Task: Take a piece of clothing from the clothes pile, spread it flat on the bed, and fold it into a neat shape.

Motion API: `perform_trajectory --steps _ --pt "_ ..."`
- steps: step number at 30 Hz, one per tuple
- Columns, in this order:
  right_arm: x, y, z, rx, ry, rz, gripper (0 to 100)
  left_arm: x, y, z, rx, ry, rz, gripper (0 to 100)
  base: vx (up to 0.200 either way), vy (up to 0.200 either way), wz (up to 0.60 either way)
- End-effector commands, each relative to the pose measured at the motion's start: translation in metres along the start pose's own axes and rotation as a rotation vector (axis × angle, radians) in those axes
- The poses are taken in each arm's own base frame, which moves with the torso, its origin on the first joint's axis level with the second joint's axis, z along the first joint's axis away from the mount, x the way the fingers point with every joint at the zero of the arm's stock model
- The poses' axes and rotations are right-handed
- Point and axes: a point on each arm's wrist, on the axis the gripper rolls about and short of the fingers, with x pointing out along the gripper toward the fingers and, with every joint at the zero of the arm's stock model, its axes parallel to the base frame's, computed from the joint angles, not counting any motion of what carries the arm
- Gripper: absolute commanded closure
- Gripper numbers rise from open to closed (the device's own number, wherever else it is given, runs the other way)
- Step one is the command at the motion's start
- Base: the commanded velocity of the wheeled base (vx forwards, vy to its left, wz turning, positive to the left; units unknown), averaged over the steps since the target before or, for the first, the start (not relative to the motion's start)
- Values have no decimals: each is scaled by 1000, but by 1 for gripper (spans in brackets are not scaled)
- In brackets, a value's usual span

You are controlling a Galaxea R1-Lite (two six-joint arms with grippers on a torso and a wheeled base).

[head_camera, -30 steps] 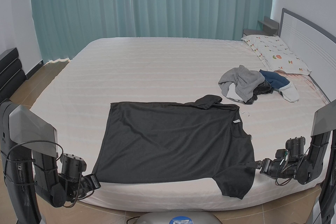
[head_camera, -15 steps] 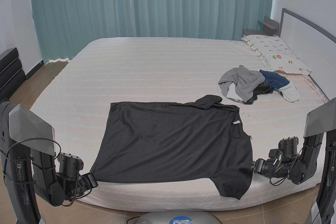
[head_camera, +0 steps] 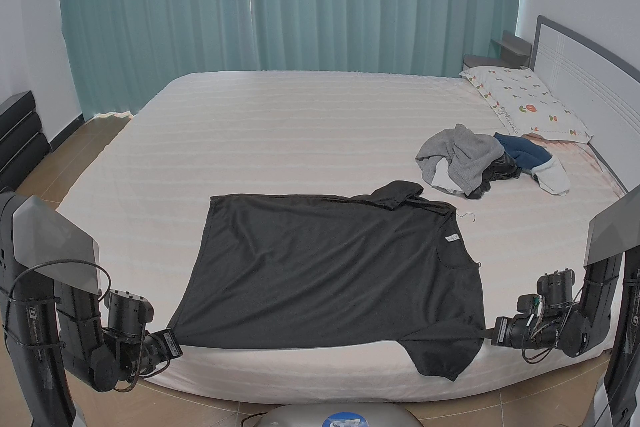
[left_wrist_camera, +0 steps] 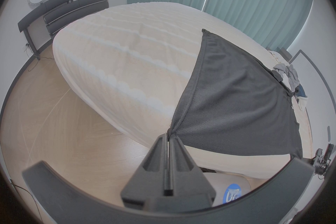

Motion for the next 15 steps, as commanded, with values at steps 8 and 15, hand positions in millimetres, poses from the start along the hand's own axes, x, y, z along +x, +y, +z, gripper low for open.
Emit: perform_trajectory --steps 8,15 --pt "-28 -2 -17 -37 41 -19 100 -7 6 -4 33 21 18 100 0 0 0" --pt "-27 -4 -22 -53 64 -22 100 -8 8 -9 62 44 26 100 0 0 0"
